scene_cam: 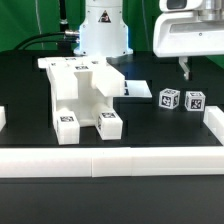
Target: Assemble chair
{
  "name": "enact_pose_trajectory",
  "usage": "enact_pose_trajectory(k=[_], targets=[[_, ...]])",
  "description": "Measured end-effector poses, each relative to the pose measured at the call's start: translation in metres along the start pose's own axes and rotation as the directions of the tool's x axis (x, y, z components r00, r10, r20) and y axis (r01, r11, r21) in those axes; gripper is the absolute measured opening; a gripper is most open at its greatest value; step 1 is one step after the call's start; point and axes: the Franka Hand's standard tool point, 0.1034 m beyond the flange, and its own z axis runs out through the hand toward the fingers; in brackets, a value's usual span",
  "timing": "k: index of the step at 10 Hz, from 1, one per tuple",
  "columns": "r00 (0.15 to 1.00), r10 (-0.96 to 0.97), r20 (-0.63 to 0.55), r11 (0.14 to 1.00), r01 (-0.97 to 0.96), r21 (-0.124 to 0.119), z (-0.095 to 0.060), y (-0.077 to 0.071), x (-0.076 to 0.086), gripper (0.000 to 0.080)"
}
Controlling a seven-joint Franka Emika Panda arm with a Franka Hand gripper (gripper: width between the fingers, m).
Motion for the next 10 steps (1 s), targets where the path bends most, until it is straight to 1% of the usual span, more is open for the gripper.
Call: enact_pose_trajectory(k=[1,2,3,4,6,9,10], targets=[[1.000,-0.003,0.000,1.000,0.003,-0.001,0.001,0.001,-0.001,0.0649],[0.998,-0.045,-0.037,0.999,0.045,0.000,0.005,0.006,-0.004,0.0649],[0.996,-0.064,-0.054,0.998,0.064,-0.005,0.013,0.008,-0.015,0.0649],[0.994,-0.089,-0.065,0.996,0.088,-0.011,0.019,0.010,-0.021,0.0649],[0.986,-0.125,-0.114,0.992,0.123,-0.026,0.030,0.017,-0.020,0.0649],[0.985,-0.133,-0.110,0.991,0.130,-0.029,0.031,0.018,-0.020,0.0649],[0.981,-0.156,-0.113,0.987,0.153,-0.039,0.037,0.021,-0.019,0.0649]])
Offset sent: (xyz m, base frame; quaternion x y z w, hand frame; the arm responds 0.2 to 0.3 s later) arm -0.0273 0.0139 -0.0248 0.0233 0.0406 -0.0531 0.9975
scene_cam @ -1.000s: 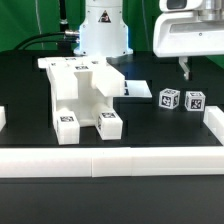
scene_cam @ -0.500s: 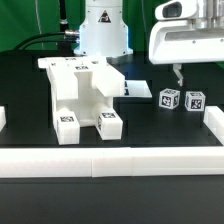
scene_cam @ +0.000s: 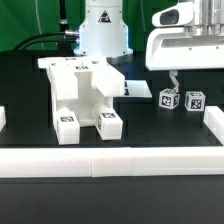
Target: Assemble chair
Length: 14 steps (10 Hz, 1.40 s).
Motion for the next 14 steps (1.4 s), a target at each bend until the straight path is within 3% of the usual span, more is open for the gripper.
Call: enact_pose_trajectory(k=[3,7,12,13,14], targets=[[1.000,-0.020,0.000,1.000,0.020,-0.017,0.019,0.002,-0.012,0.0649],[1.000,-0.030,0.009,0.999,0.030,-0.014,0.022,-0.004,-0.021,0.0649],[0.999,-0.034,0.018,0.999,0.034,-0.022,0.022,0.003,-0.031,0.0649],[0.999,-0.031,0.017,0.999,0.031,-0.023,0.022,0.005,-0.030,0.0510],[0.999,-0.030,0.017,0.999,0.031,-0.023,0.022,0.006,-0.029,0.0510]])
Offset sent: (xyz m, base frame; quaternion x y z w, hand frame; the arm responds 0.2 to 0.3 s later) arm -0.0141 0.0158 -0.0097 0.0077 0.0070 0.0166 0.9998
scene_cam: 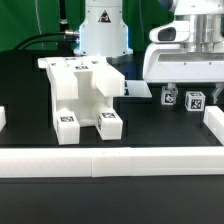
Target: Assemble chair
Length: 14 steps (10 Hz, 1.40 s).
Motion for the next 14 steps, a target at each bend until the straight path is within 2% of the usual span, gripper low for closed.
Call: enact_pose_trajectory(k=[1,2,3,5,6,8,9,10,11,14], targets=[[1.000,-0.003,0.000,1.000,0.003,-0.001,0.000,0.002,0.001,0.0319],[1.000,-0.004,-0.002,1.000,0.004,-0.002,0.000,0.005,0.003,0.0319],[1.000,-0.001,-0.005,1.000,0.001,-0.002,-0.002,0.008,0.006,0.0265],[1.000,-0.002,-0.014,1.000,0.002,0.002,-0.011,0.016,0.022,0.0265],[1.000,-0.019,-0.017,1.000,0.019,0.005,-0.018,0.024,0.037,0.0265],[0.998,-0.058,-0.019,0.998,0.058,0.011,-0.046,0.043,0.082,0.0265],[0.996,-0.089,0.002,0.996,0.089,0.018,-0.063,0.058,0.110,0.0265],[0.996,-0.077,0.037,0.997,0.076,0.027,-0.073,0.064,0.130,0.0266],[0.997,-0.077,0.012,0.997,0.076,0.024,-0.073,0.063,0.136,0.0266],[0.997,-0.079,0.017,0.997,0.078,0.023,-0.072,0.064,0.134,0.0268]])
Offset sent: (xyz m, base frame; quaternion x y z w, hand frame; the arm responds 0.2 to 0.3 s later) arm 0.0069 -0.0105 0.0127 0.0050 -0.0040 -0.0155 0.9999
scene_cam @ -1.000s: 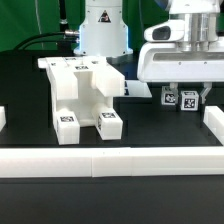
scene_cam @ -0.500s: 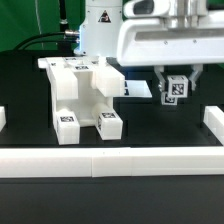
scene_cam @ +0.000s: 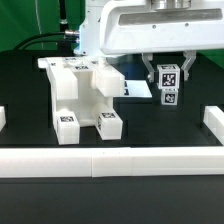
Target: Assemble chair
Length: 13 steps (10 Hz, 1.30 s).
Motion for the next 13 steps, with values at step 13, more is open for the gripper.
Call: enact_pose_trajectory(k=[13], targets=[[0.973,-0.232,-0.009,0.972,0.232,0.018,-0.052,0.084,-0.080,0.0268]])
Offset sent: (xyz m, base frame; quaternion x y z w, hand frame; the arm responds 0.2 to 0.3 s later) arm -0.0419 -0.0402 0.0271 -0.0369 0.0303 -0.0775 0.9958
